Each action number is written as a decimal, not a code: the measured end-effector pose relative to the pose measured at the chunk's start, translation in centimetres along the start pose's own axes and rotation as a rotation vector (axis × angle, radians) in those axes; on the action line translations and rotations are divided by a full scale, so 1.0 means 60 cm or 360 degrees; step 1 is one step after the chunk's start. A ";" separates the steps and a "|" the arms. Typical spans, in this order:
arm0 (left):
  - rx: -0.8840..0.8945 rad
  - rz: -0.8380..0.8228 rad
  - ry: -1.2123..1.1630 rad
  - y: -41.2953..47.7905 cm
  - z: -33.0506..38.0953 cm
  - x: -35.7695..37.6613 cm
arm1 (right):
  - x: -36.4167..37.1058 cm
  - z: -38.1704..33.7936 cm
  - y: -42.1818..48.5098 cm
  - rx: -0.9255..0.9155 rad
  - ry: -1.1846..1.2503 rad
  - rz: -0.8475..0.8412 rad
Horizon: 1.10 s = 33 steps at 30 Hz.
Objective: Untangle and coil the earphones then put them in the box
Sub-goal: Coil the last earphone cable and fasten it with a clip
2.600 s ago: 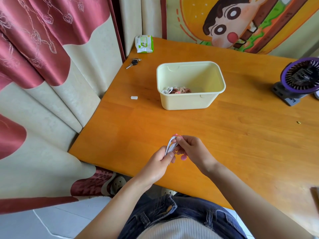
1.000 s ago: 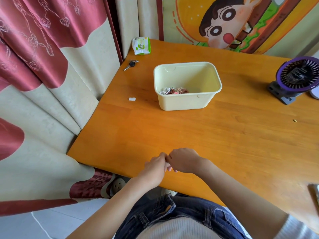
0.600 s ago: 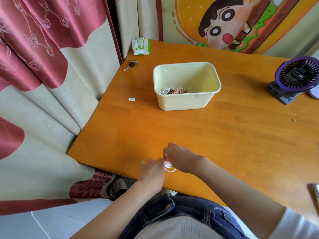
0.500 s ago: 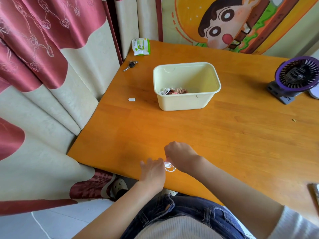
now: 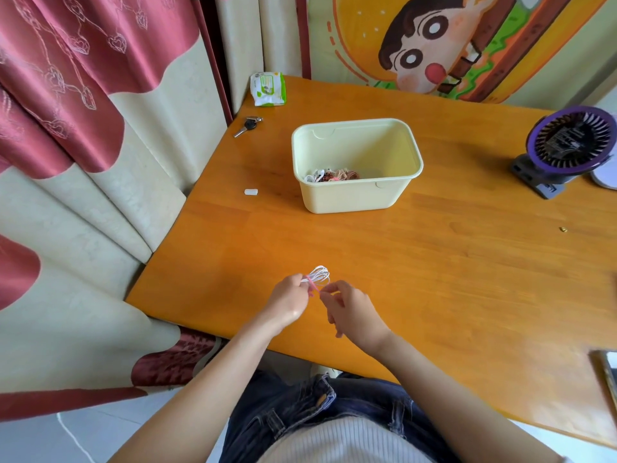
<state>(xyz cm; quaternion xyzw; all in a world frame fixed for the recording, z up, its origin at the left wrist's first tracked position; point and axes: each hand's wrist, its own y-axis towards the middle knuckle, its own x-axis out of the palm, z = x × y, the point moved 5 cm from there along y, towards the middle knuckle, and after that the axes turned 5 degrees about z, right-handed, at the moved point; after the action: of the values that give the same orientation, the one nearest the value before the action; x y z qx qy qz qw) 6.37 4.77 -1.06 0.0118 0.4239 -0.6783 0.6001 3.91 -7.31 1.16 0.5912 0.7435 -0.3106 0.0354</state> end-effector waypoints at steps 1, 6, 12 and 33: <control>0.0021 -0.0044 -0.0019 -0.003 0.003 0.004 | 0.000 0.005 -0.003 0.0052 0.0193 -0.0017; 0.0116 -0.0233 -0.0037 -0.022 0.016 0.007 | -0.001 0.024 -0.010 0.0088 0.0613 -0.0113; 0.0079 -0.0496 0.0027 -0.045 0.004 0.012 | 0.001 0.038 -0.010 -0.0038 0.0445 -0.0124; 0.0553 -0.0414 -0.0120 -0.068 0.038 0.002 | -0.010 0.050 -0.017 0.0082 0.0624 -0.0276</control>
<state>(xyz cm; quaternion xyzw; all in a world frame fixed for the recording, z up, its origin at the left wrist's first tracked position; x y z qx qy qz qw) 4.09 3.01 2.65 0.0350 0.2759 -0.8128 0.5119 2.24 -9.46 -0.56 0.5749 0.7760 -0.2103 -0.1520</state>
